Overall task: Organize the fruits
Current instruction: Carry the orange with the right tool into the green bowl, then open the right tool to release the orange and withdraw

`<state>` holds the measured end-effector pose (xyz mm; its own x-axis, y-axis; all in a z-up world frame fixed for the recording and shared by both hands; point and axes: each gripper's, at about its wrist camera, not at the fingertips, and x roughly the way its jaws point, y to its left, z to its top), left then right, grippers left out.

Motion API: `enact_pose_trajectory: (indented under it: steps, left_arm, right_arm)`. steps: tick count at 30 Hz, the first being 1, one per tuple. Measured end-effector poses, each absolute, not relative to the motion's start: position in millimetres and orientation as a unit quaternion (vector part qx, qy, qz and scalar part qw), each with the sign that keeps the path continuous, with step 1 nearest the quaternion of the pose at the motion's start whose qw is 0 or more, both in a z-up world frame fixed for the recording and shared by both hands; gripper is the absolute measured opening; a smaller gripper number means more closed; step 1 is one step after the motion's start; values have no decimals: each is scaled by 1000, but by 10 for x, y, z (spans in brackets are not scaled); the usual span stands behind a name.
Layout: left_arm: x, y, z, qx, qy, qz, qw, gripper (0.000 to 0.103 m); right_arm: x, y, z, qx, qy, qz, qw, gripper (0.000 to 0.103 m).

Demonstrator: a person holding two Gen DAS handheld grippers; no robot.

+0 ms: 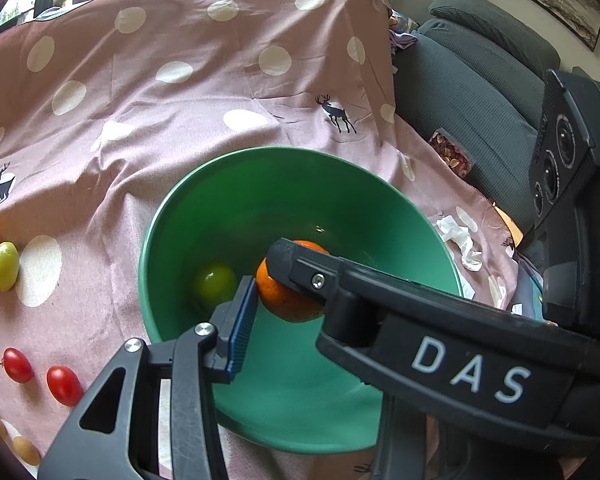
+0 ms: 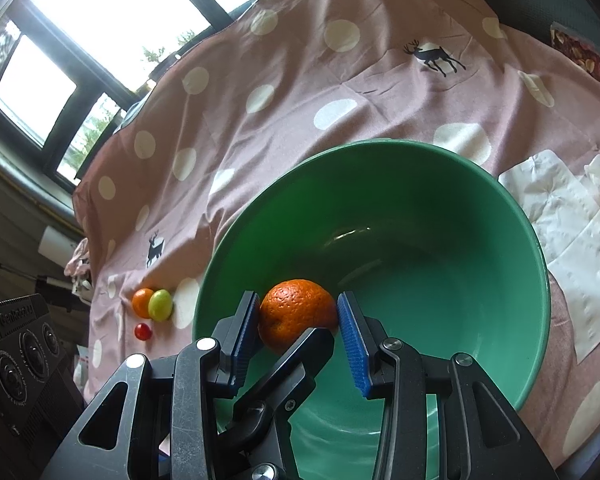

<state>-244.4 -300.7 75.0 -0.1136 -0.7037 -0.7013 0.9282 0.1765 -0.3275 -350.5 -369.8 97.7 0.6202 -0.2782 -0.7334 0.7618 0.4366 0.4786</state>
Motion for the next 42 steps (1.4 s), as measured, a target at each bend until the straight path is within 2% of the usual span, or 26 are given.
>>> enact_pose_trajectory:
  steps: [42]
  left_arm:
    - [-2474, -3038, 717, 157, 399, -606, 670, 42]
  right_arm:
    - [-3492, -3686, 926, 423, 300, -332, 788, 44]
